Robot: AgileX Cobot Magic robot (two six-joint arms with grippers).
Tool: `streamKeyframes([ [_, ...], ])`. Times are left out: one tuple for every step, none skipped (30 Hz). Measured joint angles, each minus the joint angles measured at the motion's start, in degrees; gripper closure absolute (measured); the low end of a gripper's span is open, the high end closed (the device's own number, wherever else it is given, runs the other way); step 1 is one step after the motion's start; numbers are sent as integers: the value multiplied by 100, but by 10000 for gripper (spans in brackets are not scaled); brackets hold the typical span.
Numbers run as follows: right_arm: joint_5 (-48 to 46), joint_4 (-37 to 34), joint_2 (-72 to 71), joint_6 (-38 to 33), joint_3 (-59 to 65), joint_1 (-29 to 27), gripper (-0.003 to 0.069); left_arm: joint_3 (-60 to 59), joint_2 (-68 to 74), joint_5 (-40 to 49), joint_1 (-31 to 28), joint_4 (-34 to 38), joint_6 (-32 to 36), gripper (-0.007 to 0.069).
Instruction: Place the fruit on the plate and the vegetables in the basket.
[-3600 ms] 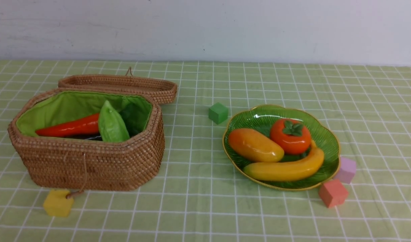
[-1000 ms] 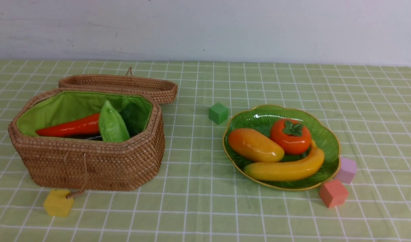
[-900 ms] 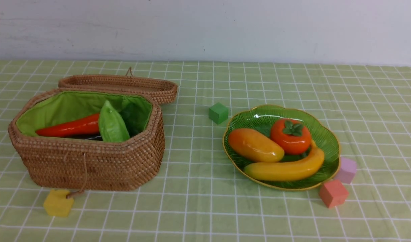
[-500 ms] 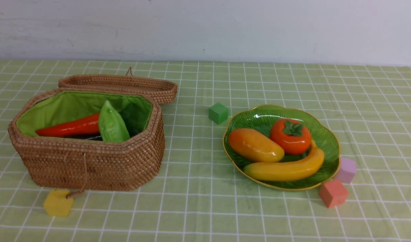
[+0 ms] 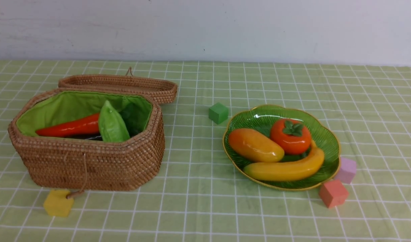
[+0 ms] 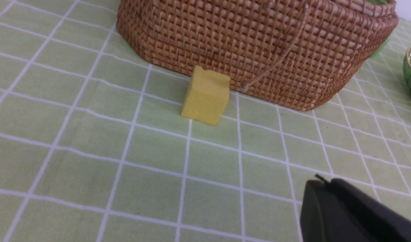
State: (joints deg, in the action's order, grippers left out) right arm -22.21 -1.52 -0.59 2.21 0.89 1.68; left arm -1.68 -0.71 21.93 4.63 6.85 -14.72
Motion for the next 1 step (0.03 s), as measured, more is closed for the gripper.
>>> streamKeyframes([
  [0, 0, 0, 0, 0, 0, 615, 0, 0, 0, 0, 0, 0, 627],
])
